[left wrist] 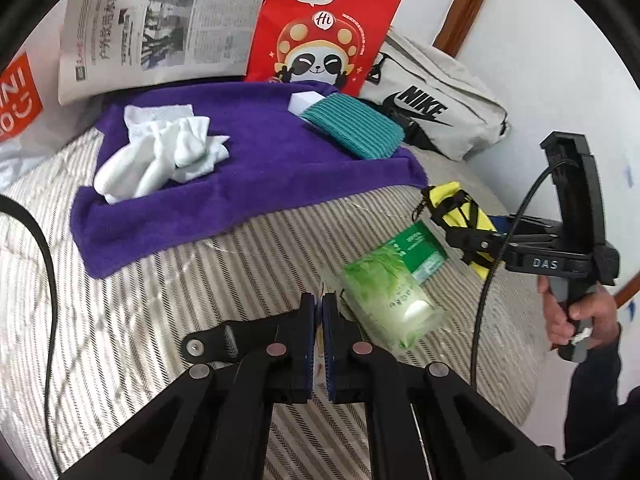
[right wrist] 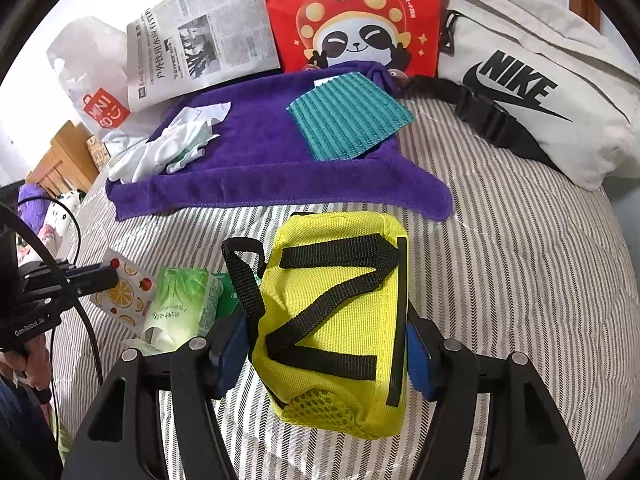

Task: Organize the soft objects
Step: 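Carry the orange packet with the left gripper while the right carries the yellow pouch toward the towel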

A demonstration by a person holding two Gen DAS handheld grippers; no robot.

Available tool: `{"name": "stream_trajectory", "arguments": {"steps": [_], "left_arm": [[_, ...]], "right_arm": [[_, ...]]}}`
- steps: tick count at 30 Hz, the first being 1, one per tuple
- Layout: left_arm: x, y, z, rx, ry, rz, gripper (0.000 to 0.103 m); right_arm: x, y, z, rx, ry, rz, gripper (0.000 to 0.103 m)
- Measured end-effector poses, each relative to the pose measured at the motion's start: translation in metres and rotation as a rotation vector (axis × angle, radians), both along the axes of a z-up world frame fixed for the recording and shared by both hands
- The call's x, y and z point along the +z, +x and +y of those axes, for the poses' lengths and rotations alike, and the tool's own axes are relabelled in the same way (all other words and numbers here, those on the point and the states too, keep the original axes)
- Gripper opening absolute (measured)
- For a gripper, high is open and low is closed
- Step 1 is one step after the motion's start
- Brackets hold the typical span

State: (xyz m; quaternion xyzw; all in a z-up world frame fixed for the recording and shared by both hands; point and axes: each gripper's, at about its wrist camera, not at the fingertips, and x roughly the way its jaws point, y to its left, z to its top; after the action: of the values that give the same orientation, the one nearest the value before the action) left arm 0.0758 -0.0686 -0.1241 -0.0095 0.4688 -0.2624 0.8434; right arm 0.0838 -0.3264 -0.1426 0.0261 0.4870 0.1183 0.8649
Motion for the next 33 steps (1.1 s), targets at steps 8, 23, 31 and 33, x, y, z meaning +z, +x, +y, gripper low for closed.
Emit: {"name": "stream_trajectory", "arguments": {"steps": [8,23,31,33], "left_arm": [[-0.008,0.006,-0.006,-0.015,0.003,0.044,0.005],[0.008,0.0,0.005,0.01,-0.056,0.021,0.004],[0.027,0.01,0.016,0.046,-0.039,-0.014,0.004],[0.034,0.015,0.018,0.054,-0.028,-0.03,0.004]], "right_arm": [[-0.006,0.001,0.002,0.003,0.007,0.018,0.066],[0.006,0.002,0.004,0.018,0.007,-0.004,0.066],[0.028,0.018,0.018,0.053,0.003,-0.04,0.066],[0.034,0.025,0.025,0.064,-0.004,-0.051,0.066]]}}
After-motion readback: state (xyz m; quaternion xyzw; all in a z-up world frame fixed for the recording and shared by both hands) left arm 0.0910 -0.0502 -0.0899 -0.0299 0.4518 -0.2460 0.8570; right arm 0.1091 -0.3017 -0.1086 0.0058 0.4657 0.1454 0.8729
